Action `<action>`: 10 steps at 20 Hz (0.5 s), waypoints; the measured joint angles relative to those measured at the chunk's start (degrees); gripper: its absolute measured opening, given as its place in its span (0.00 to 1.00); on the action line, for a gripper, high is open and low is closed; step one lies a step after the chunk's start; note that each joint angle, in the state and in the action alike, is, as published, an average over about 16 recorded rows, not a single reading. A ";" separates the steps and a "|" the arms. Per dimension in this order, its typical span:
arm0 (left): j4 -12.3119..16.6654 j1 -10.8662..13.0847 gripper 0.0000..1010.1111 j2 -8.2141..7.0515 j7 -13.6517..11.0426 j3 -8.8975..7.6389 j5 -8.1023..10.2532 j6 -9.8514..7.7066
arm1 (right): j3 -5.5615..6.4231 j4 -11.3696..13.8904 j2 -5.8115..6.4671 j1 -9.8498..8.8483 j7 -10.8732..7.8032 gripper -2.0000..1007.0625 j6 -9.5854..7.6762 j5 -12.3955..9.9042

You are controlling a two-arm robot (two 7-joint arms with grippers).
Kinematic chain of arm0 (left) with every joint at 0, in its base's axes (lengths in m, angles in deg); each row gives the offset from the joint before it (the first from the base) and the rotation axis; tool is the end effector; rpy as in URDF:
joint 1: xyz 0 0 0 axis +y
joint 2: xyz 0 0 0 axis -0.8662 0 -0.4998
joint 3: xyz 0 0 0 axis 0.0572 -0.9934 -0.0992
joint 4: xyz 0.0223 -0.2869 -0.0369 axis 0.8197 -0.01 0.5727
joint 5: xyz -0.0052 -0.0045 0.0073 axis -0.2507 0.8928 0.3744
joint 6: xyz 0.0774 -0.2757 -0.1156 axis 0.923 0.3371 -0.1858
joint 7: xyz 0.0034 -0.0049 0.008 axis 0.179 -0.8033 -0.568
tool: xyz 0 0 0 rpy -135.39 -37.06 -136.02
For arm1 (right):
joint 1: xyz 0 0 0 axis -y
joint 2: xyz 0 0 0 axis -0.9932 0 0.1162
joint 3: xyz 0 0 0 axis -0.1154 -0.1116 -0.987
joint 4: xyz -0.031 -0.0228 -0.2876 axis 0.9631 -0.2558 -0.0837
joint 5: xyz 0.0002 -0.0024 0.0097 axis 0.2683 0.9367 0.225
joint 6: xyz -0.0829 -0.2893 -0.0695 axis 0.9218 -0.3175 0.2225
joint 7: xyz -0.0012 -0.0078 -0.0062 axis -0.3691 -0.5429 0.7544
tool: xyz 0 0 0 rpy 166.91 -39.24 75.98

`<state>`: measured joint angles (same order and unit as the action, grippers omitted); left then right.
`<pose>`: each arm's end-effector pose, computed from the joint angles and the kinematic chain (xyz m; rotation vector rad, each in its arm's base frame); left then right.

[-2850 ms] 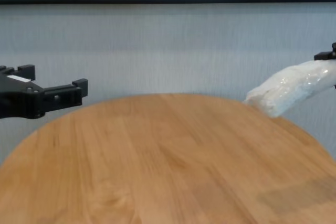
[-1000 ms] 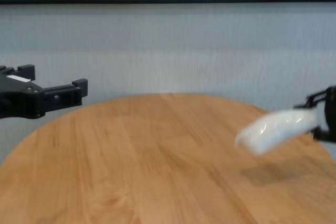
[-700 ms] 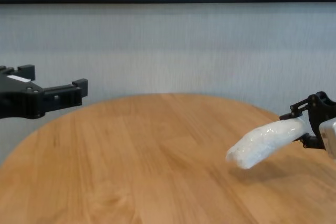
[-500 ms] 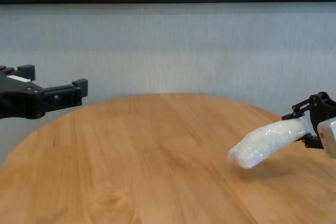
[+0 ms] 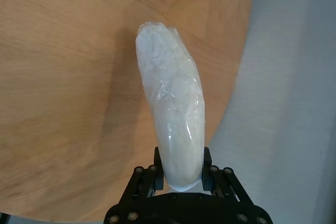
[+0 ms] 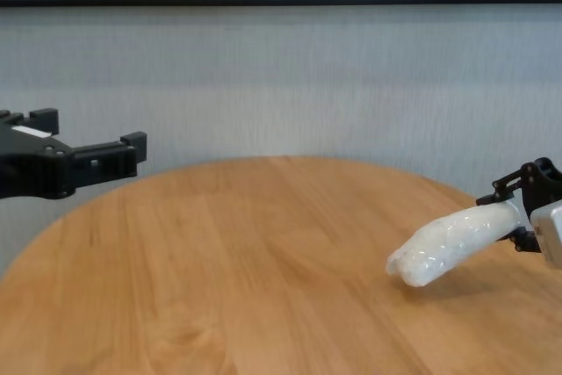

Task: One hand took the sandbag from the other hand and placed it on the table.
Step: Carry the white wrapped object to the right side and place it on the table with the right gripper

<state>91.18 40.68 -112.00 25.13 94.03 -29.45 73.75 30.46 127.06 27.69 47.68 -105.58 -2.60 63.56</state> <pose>0.2672 0.0449 -0.2382 0.0530 -0.0904 1.1126 0.4712 -0.0983 -0.2456 -1.1000 -1.1669 -0.2996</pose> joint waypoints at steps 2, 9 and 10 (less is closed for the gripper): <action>0.00 0.00 0.99 0.00 0.00 0.00 0.00 0.00 | -0.18 -0.14 0.01 0.10 0.01 0.38 0.17 -0.21; 0.00 0.00 0.99 0.00 0.00 0.00 0.00 0.00 | -0.52 -0.59 0.01 0.39 0.07 0.38 0.94 -0.81; 0.00 0.00 0.99 0.00 0.00 0.00 0.00 0.00 | -0.52 -0.64 0.01 0.41 0.10 0.38 1.04 -0.88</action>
<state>91.18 40.68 -112.00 25.13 94.02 -29.45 73.75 29.94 126.42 27.70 48.09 -105.48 -1.56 62.67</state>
